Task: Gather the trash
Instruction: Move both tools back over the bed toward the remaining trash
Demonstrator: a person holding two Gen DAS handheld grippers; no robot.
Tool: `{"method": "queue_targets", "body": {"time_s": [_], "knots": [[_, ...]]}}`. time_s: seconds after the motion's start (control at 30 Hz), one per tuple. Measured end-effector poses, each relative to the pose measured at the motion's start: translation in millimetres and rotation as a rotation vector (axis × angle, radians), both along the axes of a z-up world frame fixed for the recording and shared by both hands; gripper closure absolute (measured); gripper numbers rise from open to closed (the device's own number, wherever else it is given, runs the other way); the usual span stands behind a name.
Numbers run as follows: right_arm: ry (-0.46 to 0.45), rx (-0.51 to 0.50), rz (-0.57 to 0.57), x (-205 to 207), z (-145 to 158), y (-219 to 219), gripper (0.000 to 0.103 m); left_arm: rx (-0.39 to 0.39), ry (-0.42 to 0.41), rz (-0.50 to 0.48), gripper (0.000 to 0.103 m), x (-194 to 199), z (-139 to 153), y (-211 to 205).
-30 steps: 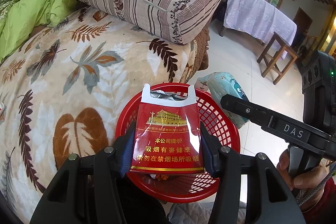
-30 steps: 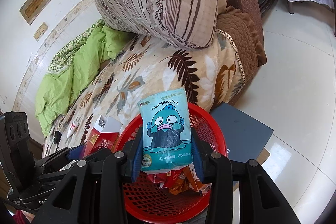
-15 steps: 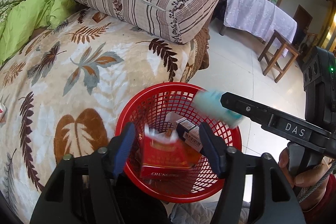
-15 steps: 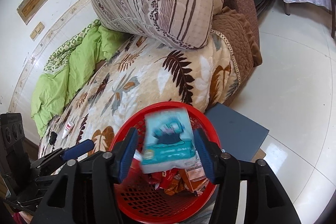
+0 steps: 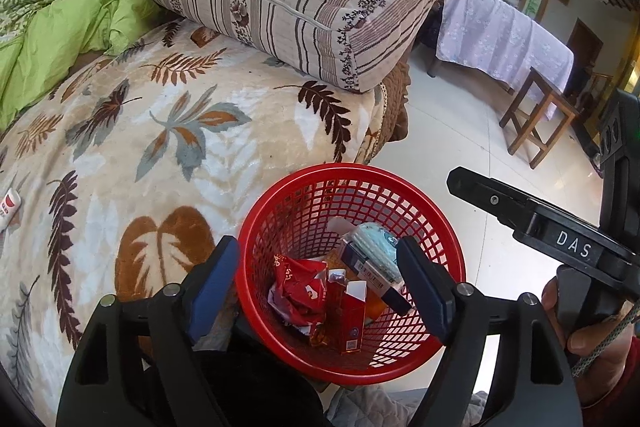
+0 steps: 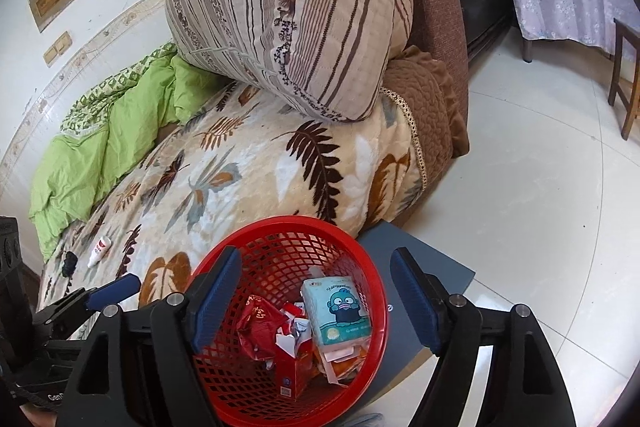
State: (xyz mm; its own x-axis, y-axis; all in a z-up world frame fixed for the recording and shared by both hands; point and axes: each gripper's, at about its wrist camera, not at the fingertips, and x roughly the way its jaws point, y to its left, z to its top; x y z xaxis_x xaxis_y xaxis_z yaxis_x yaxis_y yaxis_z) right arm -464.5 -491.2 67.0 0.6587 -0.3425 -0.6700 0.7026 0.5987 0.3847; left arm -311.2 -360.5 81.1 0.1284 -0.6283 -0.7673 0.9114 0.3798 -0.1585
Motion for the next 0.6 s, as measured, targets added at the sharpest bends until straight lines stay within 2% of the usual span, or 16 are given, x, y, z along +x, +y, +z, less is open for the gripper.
{"method": "queue_targets", "body": {"time_s": [0.6], "knots": [[0.011, -0.038, 0.024, 8.5, 12.7, 10.1, 0.022, -0.020, -0.032, 0.052, 0.022, 12.5, 9.0, 27.8]]}}
